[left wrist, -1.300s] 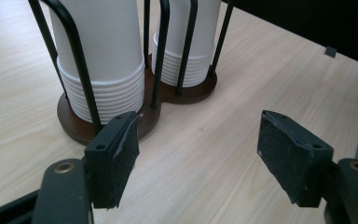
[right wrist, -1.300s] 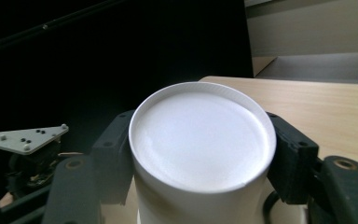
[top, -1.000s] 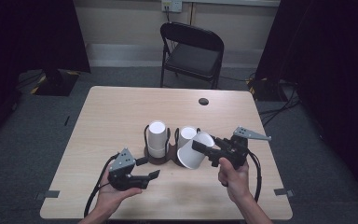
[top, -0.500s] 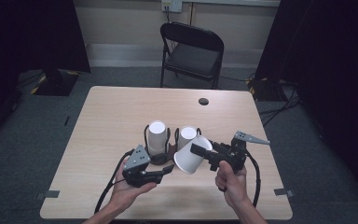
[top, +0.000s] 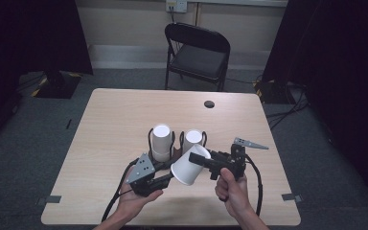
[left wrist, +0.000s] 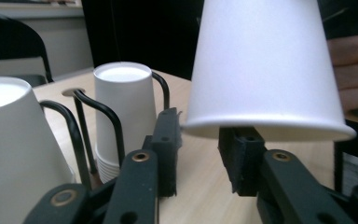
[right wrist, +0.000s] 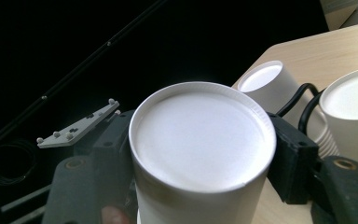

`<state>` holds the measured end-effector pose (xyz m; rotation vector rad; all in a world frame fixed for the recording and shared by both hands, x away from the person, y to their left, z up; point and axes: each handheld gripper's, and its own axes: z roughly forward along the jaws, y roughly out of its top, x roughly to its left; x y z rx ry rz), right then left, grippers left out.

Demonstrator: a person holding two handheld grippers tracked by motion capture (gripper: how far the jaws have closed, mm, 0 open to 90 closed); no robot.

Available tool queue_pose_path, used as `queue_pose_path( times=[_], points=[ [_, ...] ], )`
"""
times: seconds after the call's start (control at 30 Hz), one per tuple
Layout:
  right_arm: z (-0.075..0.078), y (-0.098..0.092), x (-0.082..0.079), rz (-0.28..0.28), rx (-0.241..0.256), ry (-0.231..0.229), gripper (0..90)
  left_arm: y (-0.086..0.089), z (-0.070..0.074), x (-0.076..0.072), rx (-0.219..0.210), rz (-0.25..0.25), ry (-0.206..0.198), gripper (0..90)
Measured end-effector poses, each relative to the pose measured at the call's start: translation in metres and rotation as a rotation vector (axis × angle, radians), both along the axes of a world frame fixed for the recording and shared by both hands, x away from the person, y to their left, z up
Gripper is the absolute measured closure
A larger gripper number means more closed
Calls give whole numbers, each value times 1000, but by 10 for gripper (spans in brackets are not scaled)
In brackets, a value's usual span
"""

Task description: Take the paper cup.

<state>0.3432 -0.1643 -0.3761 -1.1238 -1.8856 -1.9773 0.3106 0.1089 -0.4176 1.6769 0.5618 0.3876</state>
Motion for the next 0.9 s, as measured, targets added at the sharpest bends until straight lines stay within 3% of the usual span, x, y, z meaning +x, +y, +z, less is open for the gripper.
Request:
queue_pose_path(
  times=[0.23, 0.37, 0.63, 0.7, 0.9],
  points=[
    [0, 9, -4, 23, 6, 8, 343, -2, -1, -3, -23, 7, -19, 709],
    [0, 14, -4, 33, 10, 9, 343, -4, -5, -3, -53, 38, -13, 679],
    [-4, 16, 0, 60, 50, 47, 338, -6, -1, -9, -50, 71, -30, 699],
    [-5, 17, 1, 67, 46, 63, 334, -5, -1, -8, -30, 78, -26, 697],
    [-10, 16, 5, 78, 31, 96, 320, -4, 1, -6, -34, 96, 13, 723]
  ],
)
